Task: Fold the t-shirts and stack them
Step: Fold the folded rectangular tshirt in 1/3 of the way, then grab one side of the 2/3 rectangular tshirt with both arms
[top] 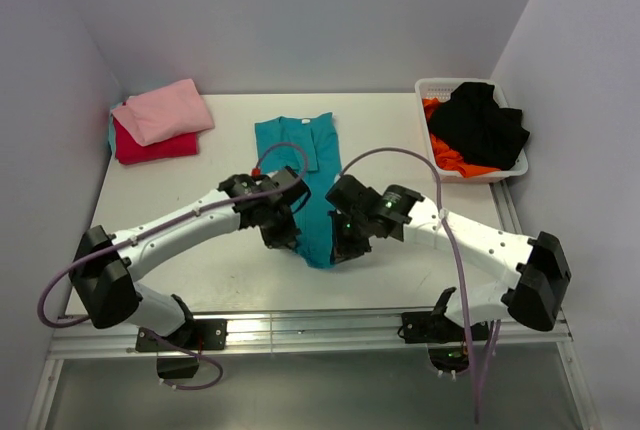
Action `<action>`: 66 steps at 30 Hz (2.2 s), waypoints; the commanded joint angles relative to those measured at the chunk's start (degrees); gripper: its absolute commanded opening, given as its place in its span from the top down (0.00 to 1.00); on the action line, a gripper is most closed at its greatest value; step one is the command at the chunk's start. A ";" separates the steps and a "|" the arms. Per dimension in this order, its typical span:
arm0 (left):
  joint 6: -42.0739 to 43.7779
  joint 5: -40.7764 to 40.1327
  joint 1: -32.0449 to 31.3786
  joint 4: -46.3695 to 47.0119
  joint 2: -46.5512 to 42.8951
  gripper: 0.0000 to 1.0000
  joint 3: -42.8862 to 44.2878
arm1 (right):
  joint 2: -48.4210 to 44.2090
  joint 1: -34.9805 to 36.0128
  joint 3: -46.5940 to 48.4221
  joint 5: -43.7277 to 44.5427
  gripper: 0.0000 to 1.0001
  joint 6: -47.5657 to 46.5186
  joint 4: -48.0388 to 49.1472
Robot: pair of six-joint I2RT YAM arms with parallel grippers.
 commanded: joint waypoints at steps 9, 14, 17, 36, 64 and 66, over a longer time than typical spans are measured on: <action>14.30 1.72 17.40 -1.45 2.27 1.00 8.37 | 12.10 -12.94 17.35 2.43 1.00 -11.98 -7.26; 18.18 4.44 22.93 0.40 9.38 1.00 14.93 | 19.22 -17.86 24.74 1.72 1.00 -16.21 -9.37; 21.08 5.15 25.22 -0.30 15.36 1.00 21.36 | 24.23 -19.36 30.98 2.07 1.00 -18.58 -11.47; 25.74 10.17 40.52 -3.91 45.00 0.01 55.47 | 53.53 -31.84 72.05 0.49 0.00 -19.73 -22.56; 9.13 7.44 27.86 21.67 13.52 0.01 -6.32 | 21.60 -27.80 3.74 -10.49 0.00 -9.01 23.06; 8.96 6.74 27.86 21.05 15.62 0.01 -3.51 | 23.10 -27.80 5.06 -10.41 0.00 -9.01 23.94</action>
